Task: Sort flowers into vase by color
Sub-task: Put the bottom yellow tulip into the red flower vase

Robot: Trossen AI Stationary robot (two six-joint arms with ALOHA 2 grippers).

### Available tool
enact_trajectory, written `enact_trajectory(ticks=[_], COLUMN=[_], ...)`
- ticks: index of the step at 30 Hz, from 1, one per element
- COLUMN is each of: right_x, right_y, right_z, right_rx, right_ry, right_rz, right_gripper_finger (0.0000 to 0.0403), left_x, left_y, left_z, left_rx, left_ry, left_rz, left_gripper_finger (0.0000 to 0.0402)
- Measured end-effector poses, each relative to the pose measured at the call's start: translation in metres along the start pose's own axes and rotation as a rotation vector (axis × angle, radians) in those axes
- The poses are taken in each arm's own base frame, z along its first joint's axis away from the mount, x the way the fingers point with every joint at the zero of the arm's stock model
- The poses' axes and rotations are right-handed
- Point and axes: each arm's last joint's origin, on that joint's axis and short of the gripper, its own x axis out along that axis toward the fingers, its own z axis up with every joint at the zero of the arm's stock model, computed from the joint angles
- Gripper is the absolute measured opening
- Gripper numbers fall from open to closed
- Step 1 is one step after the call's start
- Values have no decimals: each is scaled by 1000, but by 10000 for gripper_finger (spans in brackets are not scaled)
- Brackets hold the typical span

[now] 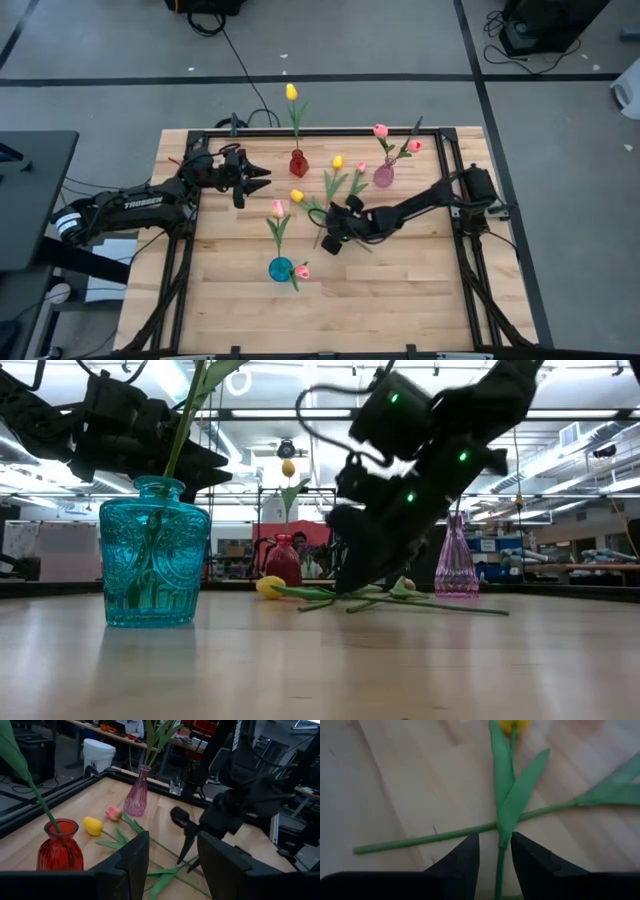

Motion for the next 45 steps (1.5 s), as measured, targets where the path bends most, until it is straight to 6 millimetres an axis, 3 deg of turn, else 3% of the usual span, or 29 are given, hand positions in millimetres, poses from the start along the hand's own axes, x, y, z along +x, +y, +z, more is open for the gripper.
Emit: enact_trajectory(ticks=[6, 13, 17, 24, 28, 35, 45], right_x=[6, 7, -5, -65, -92, -108, -96], right_y=[-7, -7, -7, 3, 13, 16, -9], right_z=[-2, -4, 1, 38, 62, 89, 112], right_rx=[39, 46, 39, 14, -5, -53, -71], right_ry=[77, 97, 65, -268, -491, -725, -832], right_rz=[29, 27, 1, -106, -67, 57, 147], right_gripper_finger=[107, 14, 18, 7, 13, 14, 15], left_x=[0, 0, 0, 4, 14, 37, 86], left_y=[0, 0, 0, -10, -18, -31, -30], left_z=[-1, -2, -2, -4, -7, 0, 10], left_rx=[-8, -9, -9, -5, 10, 12, 138], left_ry=[13, 15, 16, 45, 29, -16, 29], left_rz=[2, 1, -5, -116, -101, -146, -169], left_gripper_finger=[172, 172, 172, 172, 172, 172, 172])
